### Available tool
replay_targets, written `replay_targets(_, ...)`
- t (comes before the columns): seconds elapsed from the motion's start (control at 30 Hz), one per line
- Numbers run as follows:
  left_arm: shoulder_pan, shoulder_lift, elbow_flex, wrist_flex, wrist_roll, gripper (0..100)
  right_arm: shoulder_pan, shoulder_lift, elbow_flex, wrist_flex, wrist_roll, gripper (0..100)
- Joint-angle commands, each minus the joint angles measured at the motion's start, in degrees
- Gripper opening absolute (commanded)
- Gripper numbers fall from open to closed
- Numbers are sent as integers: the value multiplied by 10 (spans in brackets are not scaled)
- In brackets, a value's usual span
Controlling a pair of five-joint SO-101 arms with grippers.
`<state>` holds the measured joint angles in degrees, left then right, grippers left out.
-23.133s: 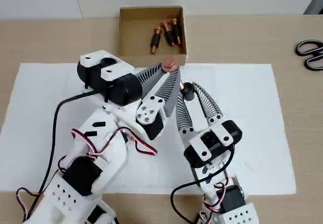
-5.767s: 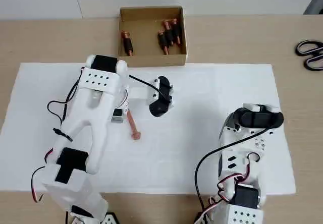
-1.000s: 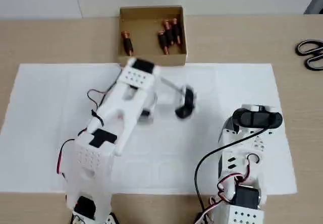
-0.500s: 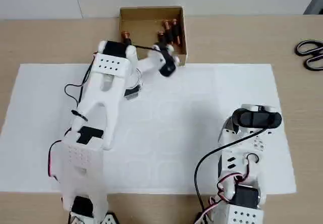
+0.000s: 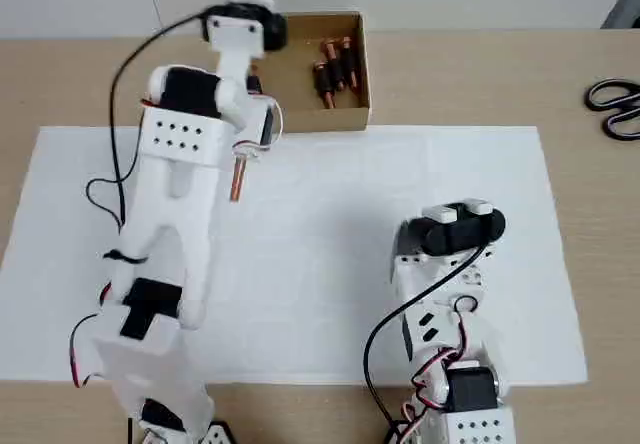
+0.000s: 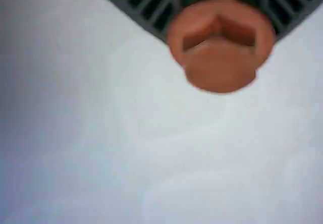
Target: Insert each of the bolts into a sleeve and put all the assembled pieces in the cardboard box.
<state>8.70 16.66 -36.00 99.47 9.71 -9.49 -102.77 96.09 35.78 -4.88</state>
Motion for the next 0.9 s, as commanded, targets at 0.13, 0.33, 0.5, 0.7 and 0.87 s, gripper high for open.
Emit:
replay_targets(0.13, 2, -170, -80, -21, 58, 6, -109, -11, 4, -105, 113, 6)
replay_targets(0.33, 2, -317, -25, -16, 59, 6, -131, -11, 4, -178, 153, 6)
replay_targets(0.5, 2, -466, 102, -21, 56, 6, -134, -12, 3, -255, 153, 5)
replay_targets(0.7, -3, -636, 348, -202, 55, 6, -135, -12, 2, -214, 151, 5)
replay_targets(0.87, 1, -745, 649, -490, 57, 6, -135, -12, 2, -265, 143, 5)
